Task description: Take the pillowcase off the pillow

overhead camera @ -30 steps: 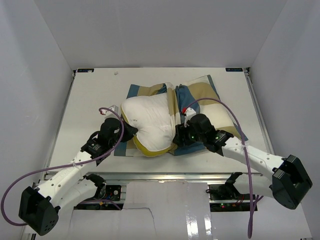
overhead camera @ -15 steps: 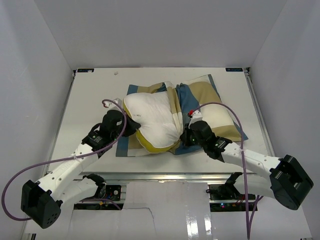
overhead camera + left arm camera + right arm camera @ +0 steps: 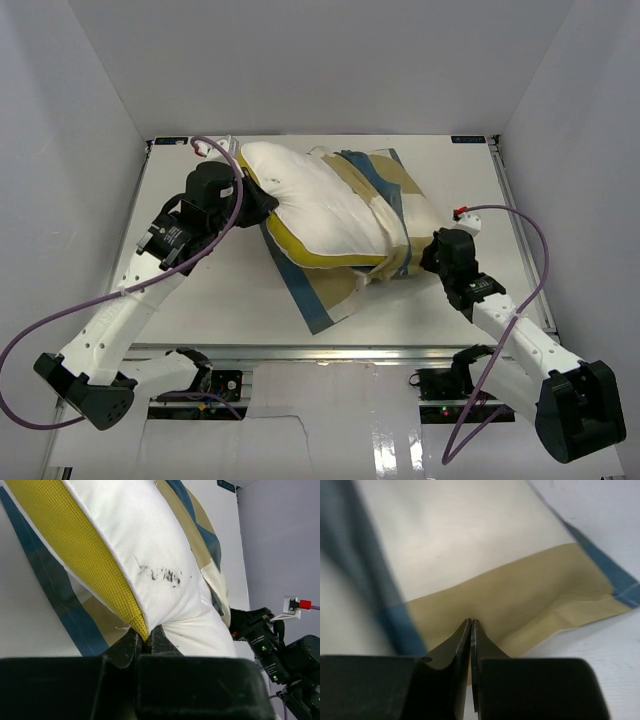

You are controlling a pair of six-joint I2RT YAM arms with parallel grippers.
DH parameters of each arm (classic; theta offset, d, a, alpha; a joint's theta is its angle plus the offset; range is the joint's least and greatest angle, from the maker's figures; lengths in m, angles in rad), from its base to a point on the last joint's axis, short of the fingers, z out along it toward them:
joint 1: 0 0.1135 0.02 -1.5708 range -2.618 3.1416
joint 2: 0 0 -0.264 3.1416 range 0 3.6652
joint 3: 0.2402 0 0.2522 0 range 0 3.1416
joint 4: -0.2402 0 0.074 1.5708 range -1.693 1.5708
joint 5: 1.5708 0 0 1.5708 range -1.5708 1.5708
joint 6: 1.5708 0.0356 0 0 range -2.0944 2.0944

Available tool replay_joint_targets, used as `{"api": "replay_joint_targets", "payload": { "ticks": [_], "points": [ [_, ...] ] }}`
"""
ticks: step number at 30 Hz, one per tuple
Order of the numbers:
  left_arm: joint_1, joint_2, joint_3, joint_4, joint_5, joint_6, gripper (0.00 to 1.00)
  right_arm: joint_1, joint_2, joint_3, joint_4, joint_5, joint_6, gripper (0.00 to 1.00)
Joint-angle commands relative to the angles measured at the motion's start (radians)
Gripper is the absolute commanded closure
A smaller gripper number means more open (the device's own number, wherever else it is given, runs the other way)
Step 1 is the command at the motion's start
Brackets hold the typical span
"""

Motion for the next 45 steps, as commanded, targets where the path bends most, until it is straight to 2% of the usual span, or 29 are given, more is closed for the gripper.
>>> {"api": "replay_joint_targets", "payload": {
  "ticks": [1,6,8,9,10,13,14,17,20,22,27,30,32,37,45],
  "points": [
    [0.027,-0.017,0.086,-0.034,-0.096,0.045,1.00,-0.097,-0.013,-0.033,-0.098,0.056,-0.024,0.92],
    [0.052,-0.065,0.016,-0.036,-0.096,0.044,1.00,-0.269,-0.044,-0.049,-0.116,-0.013,-0.037,0.92],
    [0.050,-0.117,-0.051,0.002,-0.033,0.050,1.00,-0.280,-0.067,-0.051,-0.118,-0.089,-0.048,0.92],
    [0.052,-0.137,-0.155,0.067,0.064,0.052,1.00,-0.279,-0.102,-0.057,-0.101,-0.146,-0.080,0.92],
    [0.052,-0.158,-0.211,0.096,0.103,0.050,1.00,-0.279,-0.120,-0.063,-0.074,-0.310,-0.108,0.92],
    [0.050,-0.250,-0.433,0.222,0.192,0.009,1.00,-0.267,-0.191,-0.040,-0.020,-0.500,-0.152,0.60],
    [0.050,-0.269,-0.478,0.239,0.191,-0.010,1.00,-0.248,-0.223,-0.024,-0.020,-0.554,-0.162,0.40],
    [0.050,-0.315,-0.622,0.293,0.217,-0.027,1.00,-0.222,-0.236,0.055,0.025,-0.643,-0.201,0.23],
    [0.047,-0.344,-0.733,0.358,0.268,-0.033,1.00,-0.189,-0.150,0.151,0.072,-0.744,-0.232,0.13],
    [0.047,-0.364,-0.776,0.365,0.274,-0.037,1.00,-0.153,-0.084,0.226,0.092,-0.758,-0.276,0.11],
    [0.046,-0.437,-0.829,0.366,0.268,-0.053,1.00,0.026,0.204,0.394,0.097,-0.699,-0.398,0.11],
    [0.046,-0.474,-0.853,0.365,0.269,-0.060,1.00,0.134,0.373,0.561,0.016,-0.663,-0.505,0.12],
    [0.044,-0.487,-0.856,0.363,0.266,-0.057,1.00,0.213,0.479,0.663,-0.035,-0.582,-0.574,0.12],
    [0.042,-0.496,-0.859,0.362,0.281,-0.066,1.00,0.257,0.701,0.868,-0.093,-0.380,-0.599,0.14],
    [0.041,-0.531,-0.868,0.362,0.309,-0.065,1.00,0.261,1.040,1.162,-0.144,-0.384,-0.564,0.18]
  ]
}}
